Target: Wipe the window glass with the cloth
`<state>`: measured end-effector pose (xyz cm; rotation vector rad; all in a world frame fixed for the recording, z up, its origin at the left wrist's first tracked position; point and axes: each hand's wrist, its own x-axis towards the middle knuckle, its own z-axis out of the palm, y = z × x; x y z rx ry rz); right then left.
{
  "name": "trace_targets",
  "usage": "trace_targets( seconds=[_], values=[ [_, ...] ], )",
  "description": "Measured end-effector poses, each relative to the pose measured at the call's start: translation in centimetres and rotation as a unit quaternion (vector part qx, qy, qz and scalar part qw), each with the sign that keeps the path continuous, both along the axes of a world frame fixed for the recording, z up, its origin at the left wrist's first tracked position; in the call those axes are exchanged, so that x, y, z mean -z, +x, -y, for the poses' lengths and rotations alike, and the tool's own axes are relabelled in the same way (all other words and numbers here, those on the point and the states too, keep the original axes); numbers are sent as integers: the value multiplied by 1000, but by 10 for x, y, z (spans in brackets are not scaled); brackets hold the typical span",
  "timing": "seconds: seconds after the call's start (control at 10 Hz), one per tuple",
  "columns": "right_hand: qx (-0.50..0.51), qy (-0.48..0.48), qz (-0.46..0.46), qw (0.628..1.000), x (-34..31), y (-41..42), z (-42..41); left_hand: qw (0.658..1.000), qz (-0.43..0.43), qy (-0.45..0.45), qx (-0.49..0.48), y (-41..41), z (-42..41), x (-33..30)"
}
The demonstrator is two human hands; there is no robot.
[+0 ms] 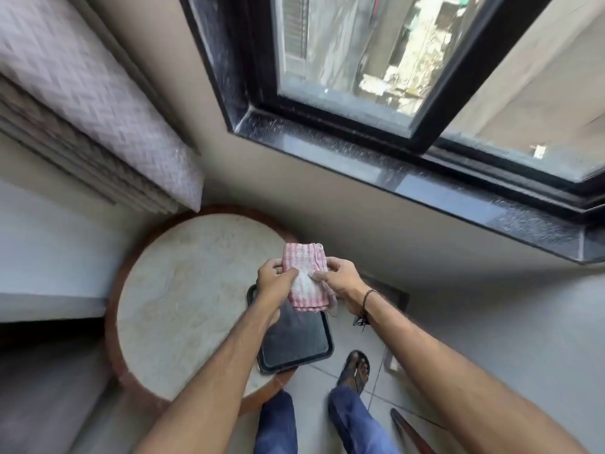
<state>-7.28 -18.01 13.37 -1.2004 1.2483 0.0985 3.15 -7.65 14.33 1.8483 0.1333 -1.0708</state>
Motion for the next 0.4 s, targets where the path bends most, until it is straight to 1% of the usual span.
trace_targets(
  seconds=[0.1,0.2,0.3,0.4],
  values=[
    [-38,16,-56,998,61,0,-29,998,-21,56,-30,-8,-31,53],
    [-81,12,-96,992,111,-2,-52,994,-39,95,-47,-17,-53,97],
    [-109,-9,-117,987,158,-3,-72,989,-36,137,-51,-26,-70,147],
    [-120,-34,-137,983,163,-2,-74,985,-17,168,-45,-27,-71,154]
  ],
)
